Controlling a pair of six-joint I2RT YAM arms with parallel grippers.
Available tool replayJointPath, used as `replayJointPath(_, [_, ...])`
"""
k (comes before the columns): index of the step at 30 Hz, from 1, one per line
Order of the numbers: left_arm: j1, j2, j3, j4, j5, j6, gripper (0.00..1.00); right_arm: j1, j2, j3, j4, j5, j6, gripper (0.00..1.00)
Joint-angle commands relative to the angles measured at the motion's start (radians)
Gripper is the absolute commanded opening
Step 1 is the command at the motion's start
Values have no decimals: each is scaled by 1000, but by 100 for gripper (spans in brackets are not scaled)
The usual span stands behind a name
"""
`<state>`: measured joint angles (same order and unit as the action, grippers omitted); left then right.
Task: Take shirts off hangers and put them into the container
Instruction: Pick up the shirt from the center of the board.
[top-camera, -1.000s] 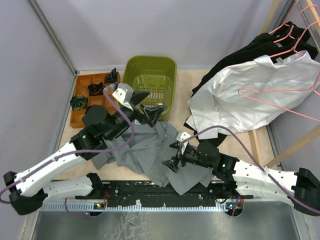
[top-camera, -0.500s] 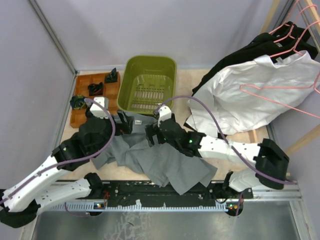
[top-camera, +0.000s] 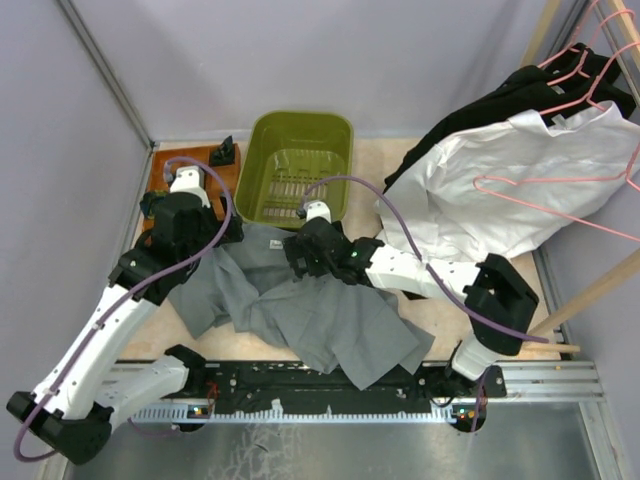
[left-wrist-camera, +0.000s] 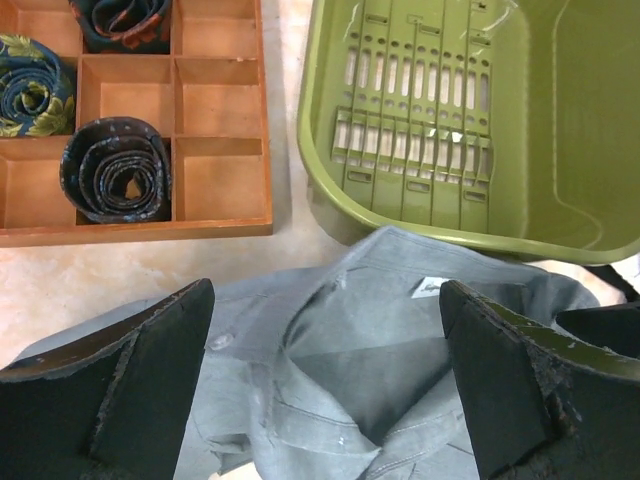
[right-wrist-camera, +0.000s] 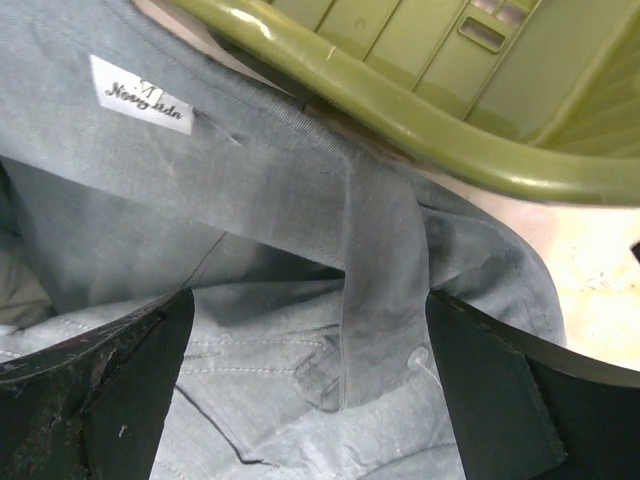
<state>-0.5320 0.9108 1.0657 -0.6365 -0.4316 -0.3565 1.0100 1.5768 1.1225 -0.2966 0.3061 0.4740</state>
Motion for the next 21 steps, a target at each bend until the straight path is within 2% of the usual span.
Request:
replayJointPath(1, [89, 32, 7, -29, 147, 55, 99, -29, 52, 79, -62, -55, 34, 99])
replayJointPath(5, [126, 6, -101, 38, 188, 55, 99, -33, 64, 89, -55, -34, 26, 91])
replayJointPath(7, [145, 15, -139, 57, 255, 51, 92, -39, 62, 88, -38, -64, -3, 76])
replayJointPath(10, [147, 40, -173, 87, 365, 59, 66, -39, 36, 76, -1, -123, -47, 51])
replayJointPath(13, [147, 45, -196, 128, 462, 42, 23, -40, -27, 26, 64, -174, -68, 17])
replayJointPath(15, [148, 41, -220, 172, 543, 38, 6, -40, -76, -17, 113, -208, -71, 4])
replayJointPath(16, [147, 38, -235, 198, 596, 44, 0, -39, -103, -36, 133, -226, -71, 3])
replayJointPath(18, [147, 38, -260, 265, 735, 45, 0, -39, -167, -72, 171, -294, -72, 2])
replayJointPath(21, [143, 47, -318, 450, 1069, -39, 0, -35, -260, -134, 228, -434, -67, 4])
